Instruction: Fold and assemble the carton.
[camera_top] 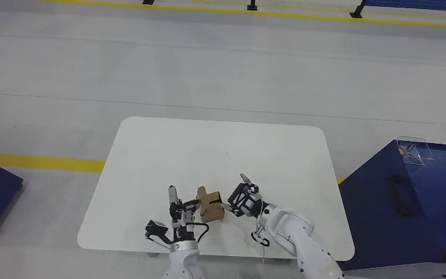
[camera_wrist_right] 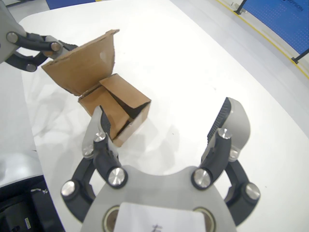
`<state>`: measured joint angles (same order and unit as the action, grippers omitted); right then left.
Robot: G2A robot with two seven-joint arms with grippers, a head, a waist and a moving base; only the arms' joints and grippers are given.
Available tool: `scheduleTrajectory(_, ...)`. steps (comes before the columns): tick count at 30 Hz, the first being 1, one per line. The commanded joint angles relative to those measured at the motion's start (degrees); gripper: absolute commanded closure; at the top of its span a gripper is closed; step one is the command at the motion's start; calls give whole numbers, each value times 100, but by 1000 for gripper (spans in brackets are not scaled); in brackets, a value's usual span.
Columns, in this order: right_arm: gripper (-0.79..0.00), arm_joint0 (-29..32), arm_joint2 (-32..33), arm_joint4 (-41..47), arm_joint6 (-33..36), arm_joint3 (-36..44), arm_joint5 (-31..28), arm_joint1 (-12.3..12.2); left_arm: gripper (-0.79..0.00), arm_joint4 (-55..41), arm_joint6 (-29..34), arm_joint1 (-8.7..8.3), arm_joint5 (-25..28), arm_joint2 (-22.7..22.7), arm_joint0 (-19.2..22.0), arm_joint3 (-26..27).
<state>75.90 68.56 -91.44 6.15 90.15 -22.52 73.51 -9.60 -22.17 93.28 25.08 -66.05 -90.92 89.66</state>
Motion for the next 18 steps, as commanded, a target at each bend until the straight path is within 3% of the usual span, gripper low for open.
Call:
scheduleTrajectory(1, -785, 76, 178, -67, 113, 64, 341, -16, -785, 45, 37, 9, -128, 72, 34, -59)
scheduleTrajectory(8, -785, -75, 135, 399, 179, -290, 449, 26, -785, 340, -166, 54, -679, 225, 283, -405)
scheduleTrajectory(18, -785, -75, 135, 399, 179, -290, 449, 26, -785, 301, 22, 43, -283, 263, 3, 81)
